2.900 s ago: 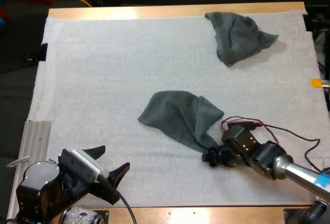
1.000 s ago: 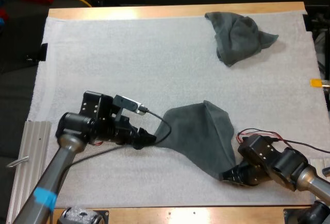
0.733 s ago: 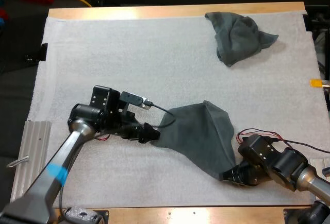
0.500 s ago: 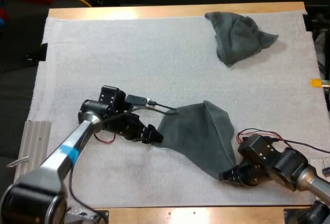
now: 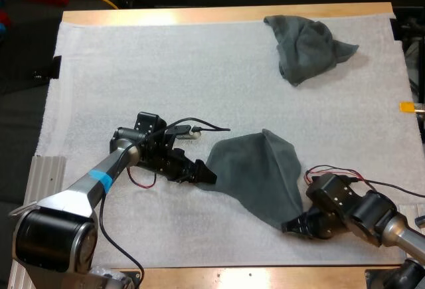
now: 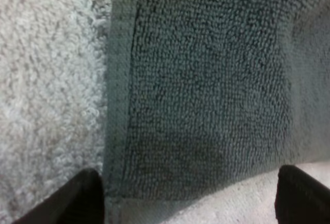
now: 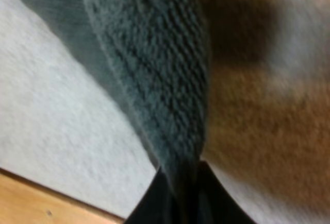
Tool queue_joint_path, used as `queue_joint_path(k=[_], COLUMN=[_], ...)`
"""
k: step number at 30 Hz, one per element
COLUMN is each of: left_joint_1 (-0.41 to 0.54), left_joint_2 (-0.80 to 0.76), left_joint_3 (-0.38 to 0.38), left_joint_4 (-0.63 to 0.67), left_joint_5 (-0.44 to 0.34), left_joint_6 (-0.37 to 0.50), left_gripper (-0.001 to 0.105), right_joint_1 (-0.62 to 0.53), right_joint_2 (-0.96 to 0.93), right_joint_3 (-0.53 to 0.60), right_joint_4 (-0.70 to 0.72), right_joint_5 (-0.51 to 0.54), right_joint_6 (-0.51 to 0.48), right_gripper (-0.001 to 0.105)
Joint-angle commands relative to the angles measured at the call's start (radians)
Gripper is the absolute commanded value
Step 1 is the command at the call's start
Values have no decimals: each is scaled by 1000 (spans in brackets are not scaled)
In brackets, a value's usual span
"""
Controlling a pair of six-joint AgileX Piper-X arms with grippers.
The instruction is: Pick towel from pile, fold and stack
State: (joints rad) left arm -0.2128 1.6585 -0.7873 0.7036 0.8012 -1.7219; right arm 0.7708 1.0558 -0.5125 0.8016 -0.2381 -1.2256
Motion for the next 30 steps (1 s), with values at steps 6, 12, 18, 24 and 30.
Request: queue_joint_path(k=[6, 12, 18, 24, 30], left_joint_1=[-11, -94, -212, -261, -261], left_joint_2=[11, 11, 11, 11, -35], left_joint_3=[-2, -2, -2, -2, -2], left_joint_4=[67, 68, 42, 55, 79], left_joint_5=[-137, -244, -331, -428, -430], left_joint_6=[-5, 20, 20, -7, -3], left_gripper=[68, 60, 49, 11, 4], right_joint_1=[1, 1, 1, 1, 1], right_joint_2=[-7, -7, -7, -7, -7], right_joint_3=[-2, -2, -2, -2, -2], right_joint_4=[-33, -38, -38, -38, -55], right_joint_5=[2, 2, 2, 2, -1], right_joint_6=[18, 18, 18, 18, 18], right_gripper=[1, 1, 1, 1, 1])
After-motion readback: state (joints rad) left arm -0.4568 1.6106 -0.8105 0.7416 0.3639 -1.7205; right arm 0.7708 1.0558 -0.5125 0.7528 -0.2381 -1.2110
